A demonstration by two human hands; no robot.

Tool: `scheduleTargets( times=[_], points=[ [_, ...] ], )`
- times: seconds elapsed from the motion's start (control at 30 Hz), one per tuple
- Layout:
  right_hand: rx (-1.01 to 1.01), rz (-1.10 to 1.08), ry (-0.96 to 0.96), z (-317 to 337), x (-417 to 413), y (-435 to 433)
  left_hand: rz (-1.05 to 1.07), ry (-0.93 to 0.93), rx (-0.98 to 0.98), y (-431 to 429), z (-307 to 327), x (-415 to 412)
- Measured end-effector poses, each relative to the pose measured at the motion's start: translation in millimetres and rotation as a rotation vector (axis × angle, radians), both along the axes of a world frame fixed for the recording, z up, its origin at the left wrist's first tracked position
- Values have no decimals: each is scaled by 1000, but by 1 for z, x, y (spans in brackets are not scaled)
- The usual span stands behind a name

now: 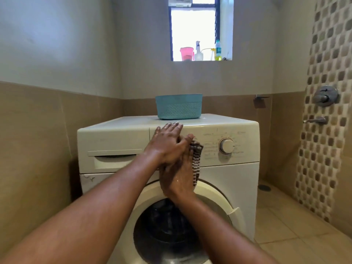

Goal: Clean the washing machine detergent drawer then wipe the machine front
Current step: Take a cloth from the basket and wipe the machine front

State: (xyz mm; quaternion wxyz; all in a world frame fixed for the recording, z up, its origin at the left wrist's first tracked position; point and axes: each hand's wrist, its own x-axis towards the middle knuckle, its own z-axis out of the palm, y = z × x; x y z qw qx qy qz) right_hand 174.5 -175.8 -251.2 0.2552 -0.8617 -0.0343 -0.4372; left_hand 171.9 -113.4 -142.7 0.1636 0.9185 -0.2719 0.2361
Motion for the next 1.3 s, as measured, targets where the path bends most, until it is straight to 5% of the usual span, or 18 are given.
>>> scheduleTargets(
  times=[0.17, 0.3, 0.5, 0.63, 1.17, 1.3],
  points=[
    [-512, -100, -98, 48, 28, 15, 130, -168, -534, 61, -26, -6],
    [-809, 17, -106, 70, 41, 68, 253, 24, -967, 110, -41, -6],
    [-987, 264, -224, 47, 46, 72, 324, 87, -909, 160, -81, 0],
    [-1138, 207, -249, 36, 36, 28, 246, 168, -800, 163, -99, -9],
    [-1140, 172, -191, 75, 70, 171, 263, 83, -1137, 198, -81, 4],
    [-804, 20, -82, 104, 71, 147, 322, -14, -1152, 185, -68, 8]
  ],
)
